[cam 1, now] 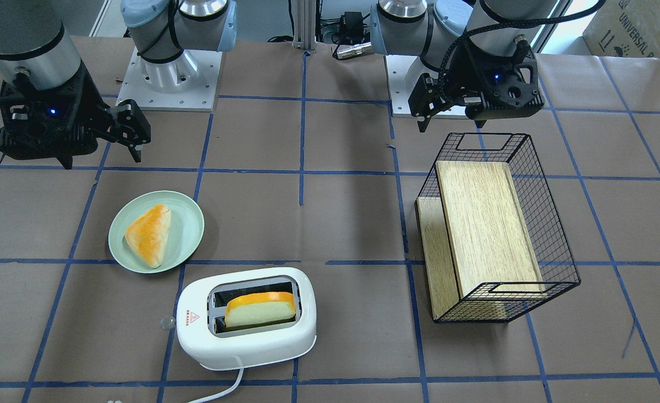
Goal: Press toaster with right arm
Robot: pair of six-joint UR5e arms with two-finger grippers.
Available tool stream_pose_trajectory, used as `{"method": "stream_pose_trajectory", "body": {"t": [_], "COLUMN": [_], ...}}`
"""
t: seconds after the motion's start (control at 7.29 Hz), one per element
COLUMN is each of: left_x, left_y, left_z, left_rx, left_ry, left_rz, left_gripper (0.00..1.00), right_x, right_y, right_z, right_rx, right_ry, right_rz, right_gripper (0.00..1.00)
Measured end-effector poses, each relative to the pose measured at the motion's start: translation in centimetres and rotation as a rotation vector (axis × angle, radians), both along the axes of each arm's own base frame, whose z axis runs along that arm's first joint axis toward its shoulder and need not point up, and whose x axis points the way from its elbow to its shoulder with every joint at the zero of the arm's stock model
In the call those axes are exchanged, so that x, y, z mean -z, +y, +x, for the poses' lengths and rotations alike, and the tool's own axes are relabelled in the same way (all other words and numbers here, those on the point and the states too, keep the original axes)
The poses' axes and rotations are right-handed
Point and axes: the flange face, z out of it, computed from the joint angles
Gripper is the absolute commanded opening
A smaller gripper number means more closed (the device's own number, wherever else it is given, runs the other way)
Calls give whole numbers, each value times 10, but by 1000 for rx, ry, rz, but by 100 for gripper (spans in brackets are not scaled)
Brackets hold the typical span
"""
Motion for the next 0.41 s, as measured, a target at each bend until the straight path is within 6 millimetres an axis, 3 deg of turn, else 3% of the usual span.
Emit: {"method": "stream_pose_trajectory", "body": {"t": [0.41], "left_x": [0], "left_y": [0], "left_z": [0], "left_rx": [0], "left_ry": [0], "left_rz": [1], "left_gripper": [100], "right_x": [-6], "right_y": [1], "right_z": [-5], "right_rx": [9], "right_ry": [3], "right_rz": [-8], "right_gripper": [100]}}
